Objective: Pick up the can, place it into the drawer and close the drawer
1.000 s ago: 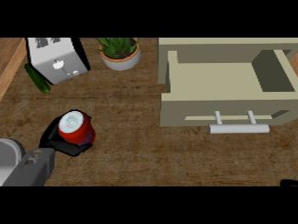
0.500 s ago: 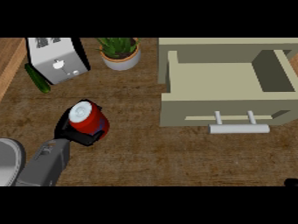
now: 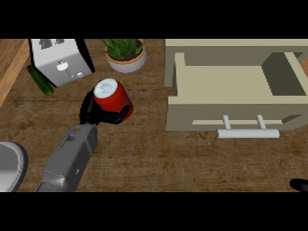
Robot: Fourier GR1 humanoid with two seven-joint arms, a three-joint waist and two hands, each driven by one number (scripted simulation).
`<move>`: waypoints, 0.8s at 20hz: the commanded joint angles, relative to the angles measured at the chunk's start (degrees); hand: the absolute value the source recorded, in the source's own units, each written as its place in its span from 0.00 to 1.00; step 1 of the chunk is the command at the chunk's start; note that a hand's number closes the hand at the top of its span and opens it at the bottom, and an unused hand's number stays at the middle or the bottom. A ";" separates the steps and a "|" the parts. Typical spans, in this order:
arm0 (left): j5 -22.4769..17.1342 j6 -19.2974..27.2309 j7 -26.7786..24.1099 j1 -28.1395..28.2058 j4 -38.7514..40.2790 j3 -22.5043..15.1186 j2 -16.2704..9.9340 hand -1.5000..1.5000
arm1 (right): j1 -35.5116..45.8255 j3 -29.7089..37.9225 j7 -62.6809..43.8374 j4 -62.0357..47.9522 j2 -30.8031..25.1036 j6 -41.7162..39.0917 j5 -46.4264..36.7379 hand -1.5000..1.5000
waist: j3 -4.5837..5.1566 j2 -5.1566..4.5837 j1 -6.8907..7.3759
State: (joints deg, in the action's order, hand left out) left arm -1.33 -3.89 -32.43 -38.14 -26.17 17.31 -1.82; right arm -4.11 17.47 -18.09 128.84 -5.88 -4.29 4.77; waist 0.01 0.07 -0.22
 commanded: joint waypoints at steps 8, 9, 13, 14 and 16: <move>-3.18 7.69 21.17 -8.24 -18.35 -9.17 1.80 1.00 | -1.90 3.94 2.10 -0.67 -0.94 -1.87 3.74 0.00 | -0.06 0.29 0.21; -7.18 9.42 22.51 -7.79 -19.34 -13.83 1.80 1.00 | -2.16 4.40 -0.02 2.00 -1.78 -1.98 4.44 0.00 | -0.04 0.38 -0.23; -10.09 15.48 29.14 -12.19 -24.43 -18.58 1.81 1.00 | -2.86 3.68 1.80 0.28 -1.06 -2.72 3.74 0.00 | -0.04 0.16 -0.49; -9.18 15.13 32.71 -14.19 -26.49 -17.83 1.81 1.00 | -0.27 -0.61 -0.24 0.88 0.40 0.02 -1.39 0.00 | -0.02 0.15 0.12; -8.76 17.72 34.26 -18.56 -26.14 -17.56 1.81 1.00 | 0.76 -2.02 -0.94 0.85 1.55 1.45 -2.68 0.00 | -0.01 0.02 -0.07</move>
State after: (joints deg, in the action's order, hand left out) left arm -9.60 10.43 -3.86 -50.77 -49.76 0.79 -0.05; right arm -4.38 18.78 -17.96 129.01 -6.25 -4.76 5.51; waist -0.02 0.25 -0.28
